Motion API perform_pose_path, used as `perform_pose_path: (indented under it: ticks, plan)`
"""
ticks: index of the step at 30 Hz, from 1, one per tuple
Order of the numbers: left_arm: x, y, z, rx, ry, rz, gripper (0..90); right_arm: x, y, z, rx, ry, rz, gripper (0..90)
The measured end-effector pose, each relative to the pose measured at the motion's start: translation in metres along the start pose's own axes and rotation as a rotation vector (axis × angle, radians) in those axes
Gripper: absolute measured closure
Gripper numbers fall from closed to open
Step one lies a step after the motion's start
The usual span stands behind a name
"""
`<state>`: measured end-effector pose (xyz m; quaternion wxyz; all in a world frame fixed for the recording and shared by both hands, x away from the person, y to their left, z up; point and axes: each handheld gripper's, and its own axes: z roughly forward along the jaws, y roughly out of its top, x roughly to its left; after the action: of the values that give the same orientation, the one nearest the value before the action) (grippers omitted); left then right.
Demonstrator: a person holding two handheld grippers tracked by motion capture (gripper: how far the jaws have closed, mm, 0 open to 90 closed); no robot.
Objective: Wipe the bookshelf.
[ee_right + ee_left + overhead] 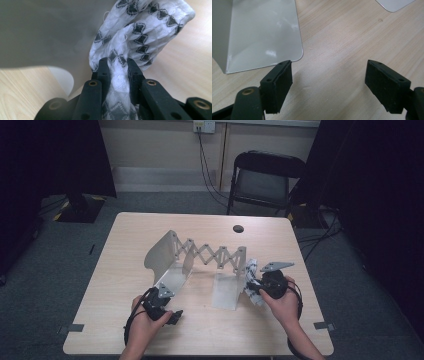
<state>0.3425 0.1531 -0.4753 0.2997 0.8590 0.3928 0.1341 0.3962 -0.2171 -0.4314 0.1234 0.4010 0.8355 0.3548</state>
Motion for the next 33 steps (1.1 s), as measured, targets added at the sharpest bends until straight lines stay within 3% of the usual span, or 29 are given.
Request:
perform_pose_path:
  ticks: [10,15,21,26,33]
  plan:
    - [-0.001,-0.001,0.001,-0.009,-0.002,-0.016,22.1,0.003,-0.033,0.031,0.078,0.011,0.014,77.7]
    - [-0.001,-0.001,0.000,-0.006,-0.003,-0.013,22.1,0.000,-0.031,0.026,0.080,0.016,0.017,77.8]
    - [-0.001,-0.001,0.000,-0.004,-0.004,-0.012,22.1,-0.009,-0.009,-0.003,0.026,-0.010,0.000,77.7]
    - [-0.002,-0.001,0.002,-0.001,-0.004,-0.013,22.0,-0.014,0.024,-0.036,-0.050,-0.032,-0.021,77.7]
    - [-0.003,0.000,0.003,0.002,-0.009,-0.008,22.0,-0.010,0.051,-0.052,-0.116,-0.022,-0.027,77.7]
